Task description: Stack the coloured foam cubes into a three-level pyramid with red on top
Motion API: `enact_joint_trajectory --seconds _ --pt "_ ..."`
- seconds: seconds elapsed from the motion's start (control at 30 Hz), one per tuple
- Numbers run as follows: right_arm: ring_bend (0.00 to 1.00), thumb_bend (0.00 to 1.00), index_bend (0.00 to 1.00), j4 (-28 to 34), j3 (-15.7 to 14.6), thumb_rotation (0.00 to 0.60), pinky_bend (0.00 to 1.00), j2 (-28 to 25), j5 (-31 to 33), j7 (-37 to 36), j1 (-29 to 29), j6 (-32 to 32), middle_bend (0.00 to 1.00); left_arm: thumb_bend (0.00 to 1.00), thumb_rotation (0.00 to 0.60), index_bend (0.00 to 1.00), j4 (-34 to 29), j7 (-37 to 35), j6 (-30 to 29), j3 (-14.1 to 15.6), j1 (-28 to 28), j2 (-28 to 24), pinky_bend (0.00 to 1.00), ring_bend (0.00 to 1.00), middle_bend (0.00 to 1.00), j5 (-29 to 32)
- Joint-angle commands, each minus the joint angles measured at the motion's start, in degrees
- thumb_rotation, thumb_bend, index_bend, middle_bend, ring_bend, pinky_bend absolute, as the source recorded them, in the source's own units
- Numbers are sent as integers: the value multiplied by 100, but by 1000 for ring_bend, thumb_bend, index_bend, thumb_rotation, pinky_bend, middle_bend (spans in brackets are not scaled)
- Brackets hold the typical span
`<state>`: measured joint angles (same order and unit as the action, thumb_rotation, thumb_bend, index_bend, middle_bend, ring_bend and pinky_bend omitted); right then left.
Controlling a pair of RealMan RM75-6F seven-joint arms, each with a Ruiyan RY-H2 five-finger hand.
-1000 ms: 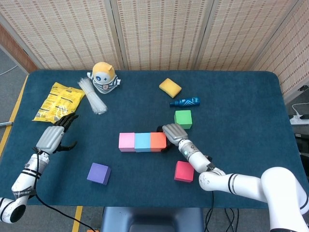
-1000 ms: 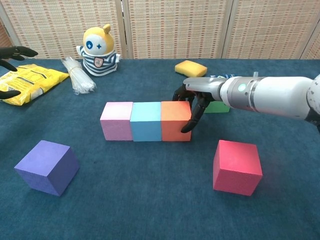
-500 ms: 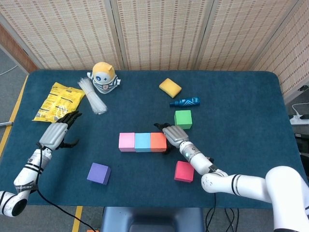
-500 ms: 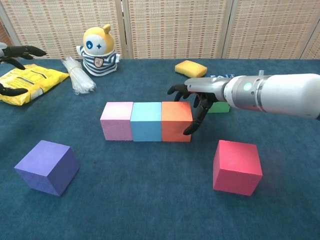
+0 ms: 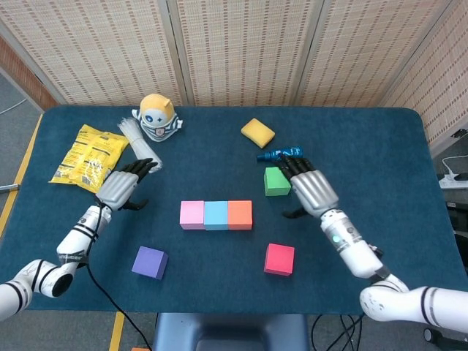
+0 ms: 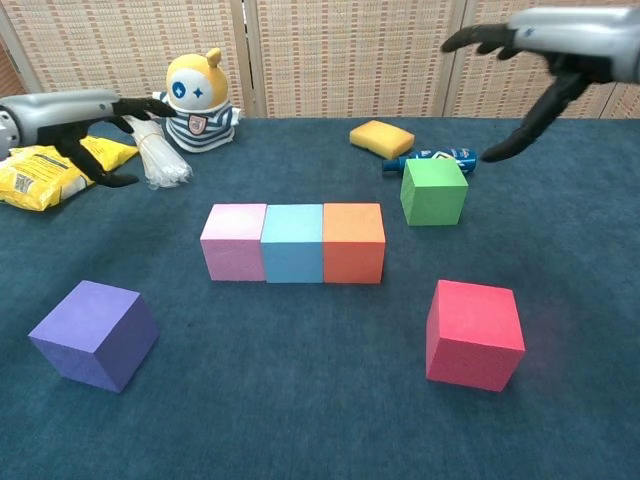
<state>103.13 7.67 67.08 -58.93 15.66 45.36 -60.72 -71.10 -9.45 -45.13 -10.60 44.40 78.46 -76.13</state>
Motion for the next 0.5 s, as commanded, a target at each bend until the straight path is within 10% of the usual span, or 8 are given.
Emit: enact_joint_trajectory --seconds 0.03,0.5 --pt "3 159 0 349 -142 600 178 -529 -437 -183 -518 -480 85 356 600 10 213 241 277 -52 241 251 136 0 0 181" --pt "0 160 0 236 -299 600 172 -950 -1068 -866 -1246 -680 66 357 600 0 628 865 954 -15 767 862 126 0 0 679"
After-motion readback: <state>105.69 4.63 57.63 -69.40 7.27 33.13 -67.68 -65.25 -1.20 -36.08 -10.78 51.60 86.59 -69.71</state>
